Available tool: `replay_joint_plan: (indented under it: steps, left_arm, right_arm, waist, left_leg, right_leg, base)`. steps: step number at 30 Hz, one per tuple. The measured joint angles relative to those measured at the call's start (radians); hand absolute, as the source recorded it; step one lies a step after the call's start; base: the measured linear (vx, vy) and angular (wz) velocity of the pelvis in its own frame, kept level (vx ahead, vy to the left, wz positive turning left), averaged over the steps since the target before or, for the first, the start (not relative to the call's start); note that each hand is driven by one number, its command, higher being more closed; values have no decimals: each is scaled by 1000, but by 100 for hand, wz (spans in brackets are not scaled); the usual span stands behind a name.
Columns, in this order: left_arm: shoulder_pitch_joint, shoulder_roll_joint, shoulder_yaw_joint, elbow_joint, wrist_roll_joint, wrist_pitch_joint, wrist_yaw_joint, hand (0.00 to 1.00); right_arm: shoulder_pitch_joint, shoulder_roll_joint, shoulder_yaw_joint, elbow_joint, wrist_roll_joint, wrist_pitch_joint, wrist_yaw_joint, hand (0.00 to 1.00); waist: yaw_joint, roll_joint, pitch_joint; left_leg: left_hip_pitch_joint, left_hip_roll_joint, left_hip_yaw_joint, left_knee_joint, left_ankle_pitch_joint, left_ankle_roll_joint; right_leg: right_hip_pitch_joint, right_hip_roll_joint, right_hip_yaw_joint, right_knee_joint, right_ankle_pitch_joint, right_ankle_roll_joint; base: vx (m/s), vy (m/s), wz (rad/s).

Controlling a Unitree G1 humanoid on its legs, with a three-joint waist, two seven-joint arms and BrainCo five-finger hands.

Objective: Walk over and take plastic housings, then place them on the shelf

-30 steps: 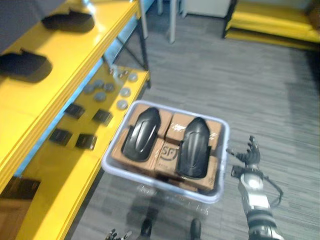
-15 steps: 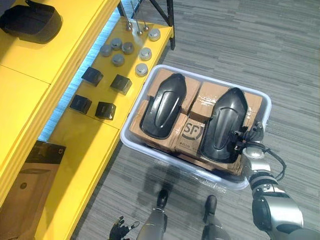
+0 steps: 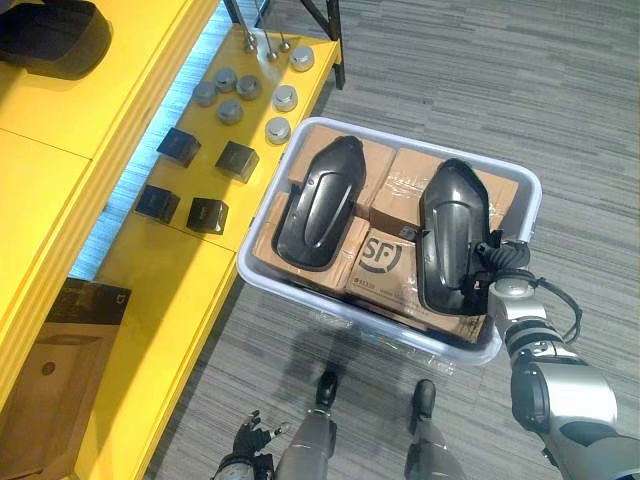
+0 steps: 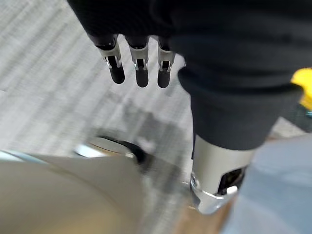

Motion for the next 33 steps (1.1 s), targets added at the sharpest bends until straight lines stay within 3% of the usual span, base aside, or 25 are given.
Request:
replay_joint_plan:
  steps: [4, 7, 11, 13, 17, 20, 23, 26, 33]
  left_arm:
    - [139, 0, 7, -457, -73, -35, -1, 0]
    - [222, -1, 34, -689, -75, -45, -5, 0]
    - [260, -1, 39, -875, -61, -40, -6, 0]
    - [257, 0, 39, -936, -55, -40, -7, 0]
    - [195, 18, -29, -955, -90, -36, -10, 0]
    - [107, 53, -157, -943, -213, -27, -26, 0]
    - [14, 58, -250, -865, -293, -8, -51, 0]
    - [-37, 63, -290, -799, -331, 5, -53, 0]
    - [-147, 76, -399, -708, -441, 26, -43, 0]
  right_arm:
    - [155, 0, 47, -276, -130, 25, -3, 100]
    - [218, -3, 48, -420, -243, 25, -6, 100]
    - [311, -6, 57, -540, -318, 25, -4, 100]
    - [376, 9, 79, -612, -355, 25, 1, 100]
    - [444, 35, 103, -756, -401, 24, 2, 100]
    - [449, 63, 157, -855, -436, 24, 1, 100]
    - [473, 97, 222, -926, -464, 15, 0, 100]
    - [479, 123, 282, -973, -468, -6, -2, 100]
    - [525, 169, 426, -1035, -466, -42, -1, 100]
  waist:
    - [-13, -2, -1]
    - [-33, -8, -29]
    - [-45, -20, -72]
    - [-46, -37, -131]
    - [-60, -54, -211]
    - [-84, -72, -251]
    - [-89, -91, -298]
    - [-111, -103, -323]
    - [-115, -126, -372]
  left_leg:
    - [73, -2, -13, -26, 1, 1]
    - [105, -3, -13, -58, 3, 3]
    - [163, -1, -21, -107, 21, 0]
    - [185, 5, -21, -139, 29, -3]
    - [237, 10, -19, -188, 50, -5]
    - [276, 17, -16, -225, 69, -8]
    - [310, 24, -5, -264, 84, -10]
    - [325, 27, 0, -289, 97, -14]
    - [349, 44, 15, -345, 127, -24]
  right_leg:
    - [81, -1, -10, -28, 0, 0]
    - [104, -4, -13, -38, -4, 5]
    - [163, -4, -32, -70, -4, 5]
    - [176, 0, -34, -84, -4, 5]
    - [213, 1, -35, -100, -4, 5]
    - [235, 1, -35, -103, -4, 5]
    - [244, 5, -28, -104, -4, 4]
    - [245, 8, -25, -104, -1, 0]
    - [245, 21, -9, -123, 14, -12]
  base:
    - [59, 2, 10]
    - [25, -2, 2]
    - [30, -32, 11]
    - [45, -41, 3]
    - [40, -38, 0]
    - [-9, -37, 0]
    - [-28, -29, -10]
    - [-37, -17, -8]
    - [-9, -6, -5]
